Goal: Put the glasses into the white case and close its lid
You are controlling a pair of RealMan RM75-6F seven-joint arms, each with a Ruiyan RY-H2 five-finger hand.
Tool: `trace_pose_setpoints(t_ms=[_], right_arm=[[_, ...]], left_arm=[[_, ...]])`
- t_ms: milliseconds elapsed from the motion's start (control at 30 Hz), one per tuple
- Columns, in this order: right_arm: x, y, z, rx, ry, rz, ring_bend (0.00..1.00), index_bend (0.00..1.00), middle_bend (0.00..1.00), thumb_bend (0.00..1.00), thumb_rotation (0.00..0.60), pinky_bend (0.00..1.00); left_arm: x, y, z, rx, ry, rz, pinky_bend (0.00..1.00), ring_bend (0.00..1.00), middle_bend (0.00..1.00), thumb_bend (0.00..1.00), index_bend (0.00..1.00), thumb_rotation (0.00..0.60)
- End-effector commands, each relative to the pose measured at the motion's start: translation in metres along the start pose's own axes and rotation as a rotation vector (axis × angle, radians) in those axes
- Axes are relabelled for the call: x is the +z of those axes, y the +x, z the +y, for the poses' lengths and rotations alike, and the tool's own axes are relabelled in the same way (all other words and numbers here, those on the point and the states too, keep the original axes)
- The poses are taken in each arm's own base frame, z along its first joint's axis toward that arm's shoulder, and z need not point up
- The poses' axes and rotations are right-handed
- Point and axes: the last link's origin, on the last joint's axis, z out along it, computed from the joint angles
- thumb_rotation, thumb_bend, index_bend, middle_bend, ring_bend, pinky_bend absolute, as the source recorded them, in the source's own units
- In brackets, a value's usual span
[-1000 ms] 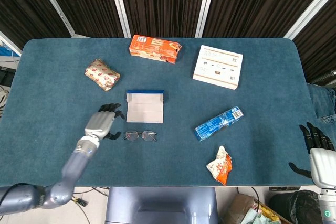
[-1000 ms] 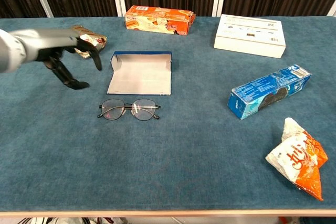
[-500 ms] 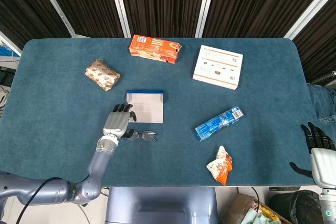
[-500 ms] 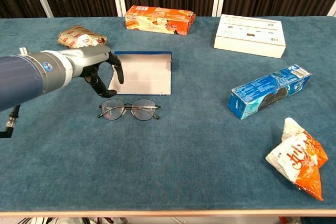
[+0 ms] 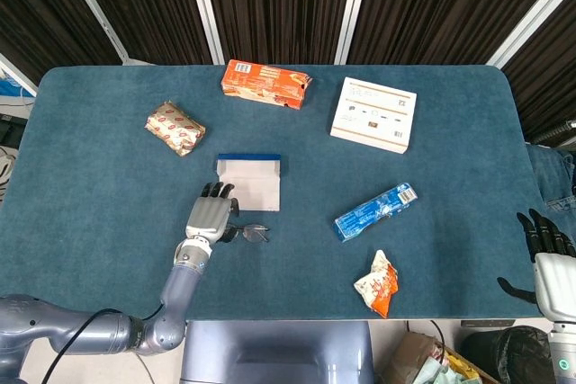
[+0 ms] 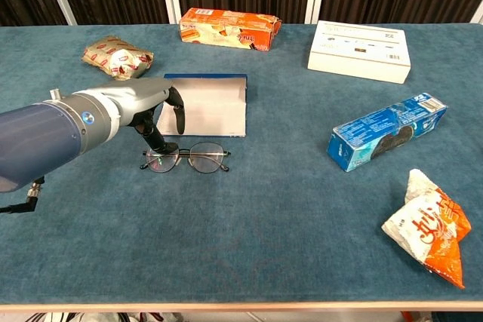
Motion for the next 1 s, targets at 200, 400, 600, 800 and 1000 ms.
trace_pose_setpoints(t_ms=[200, 400, 600, 800, 1000], right_arm=[[0.000, 0.000, 0.000, 0.000, -0.001, -0.001, 0.08, 0.05, 0.01, 0.17, 0.600, 0.16], [0.000, 0.000, 0.000, 0.002, -0.003, 0.001, 0.08, 0.05, 0.01, 0.17, 0.600, 0.16], [0.000, 0.000, 0.000, 0.008, -0.008, -0.002, 0.08, 0.05, 0.01, 0.17, 0.600, 0.16], [0.001, 0.000, 0.000, 0.010, -0.010, -0.003, 0.08, 0.05, 0.01, 0.17, 0.600, 0.16], [0.000, 0.001, 0.001, 0.013, -0.011, -0.002, 0.08, 0.05, 0.01, 0.17, 0.600, 0.16]], left_arm=[[-0.003, -0.004, 0.003, 0.010, -0.009, -0.003, 0.00, 0.00, 0.12, 0.31, 0.49, 0.600], [-0.003, -0.007, 0.006, 0.005, -0.014, 0.000, 0.00, 0.00, 0.13, 0.31, 0.50, 0.600], [-0.002, -0.009, 0.007, 0.008, -0.012, 0.001, 0.00, 0.00, 0.13, 0.31, 0.51, 0.600], [0.000, -0.012, 0.008, 0.027, -0.007, 0.001, 0.00, 0.00, 0.14, 0.33, 0.52, 0.600], [0.000, -0.013, 0.010, 0.033, -0.010, 0.011, 0.00, 0.00, 0.14, 0.34, 0.52, 0.600]])
